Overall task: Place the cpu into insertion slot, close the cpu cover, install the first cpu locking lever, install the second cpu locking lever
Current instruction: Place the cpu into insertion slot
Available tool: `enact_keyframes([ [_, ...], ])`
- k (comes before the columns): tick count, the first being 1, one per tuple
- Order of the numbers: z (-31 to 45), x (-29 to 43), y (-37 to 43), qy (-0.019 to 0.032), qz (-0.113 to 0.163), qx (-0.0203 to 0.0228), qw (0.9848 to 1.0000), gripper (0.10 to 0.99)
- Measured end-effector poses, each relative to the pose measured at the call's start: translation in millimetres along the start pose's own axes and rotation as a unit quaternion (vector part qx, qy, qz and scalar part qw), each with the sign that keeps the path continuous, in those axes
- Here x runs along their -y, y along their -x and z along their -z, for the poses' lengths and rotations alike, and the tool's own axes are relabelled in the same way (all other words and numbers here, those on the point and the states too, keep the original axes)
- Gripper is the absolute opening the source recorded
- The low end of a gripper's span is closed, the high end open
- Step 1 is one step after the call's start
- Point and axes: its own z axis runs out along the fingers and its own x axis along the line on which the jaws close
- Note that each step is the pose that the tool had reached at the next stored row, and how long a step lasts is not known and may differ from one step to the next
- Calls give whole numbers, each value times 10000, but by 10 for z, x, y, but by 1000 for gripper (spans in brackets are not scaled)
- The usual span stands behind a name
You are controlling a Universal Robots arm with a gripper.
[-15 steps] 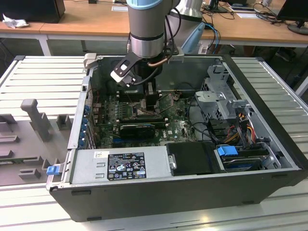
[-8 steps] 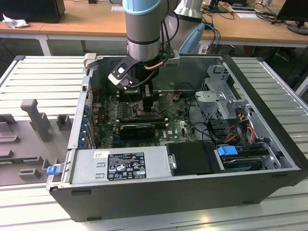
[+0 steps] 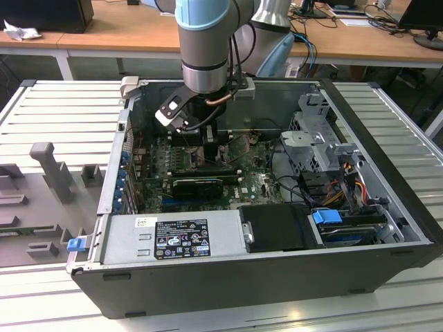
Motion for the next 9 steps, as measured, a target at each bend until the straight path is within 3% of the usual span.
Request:
enact_keyframes([
  [9, -70, 12, -5, 0, -25, 4, 10000, 525],
])
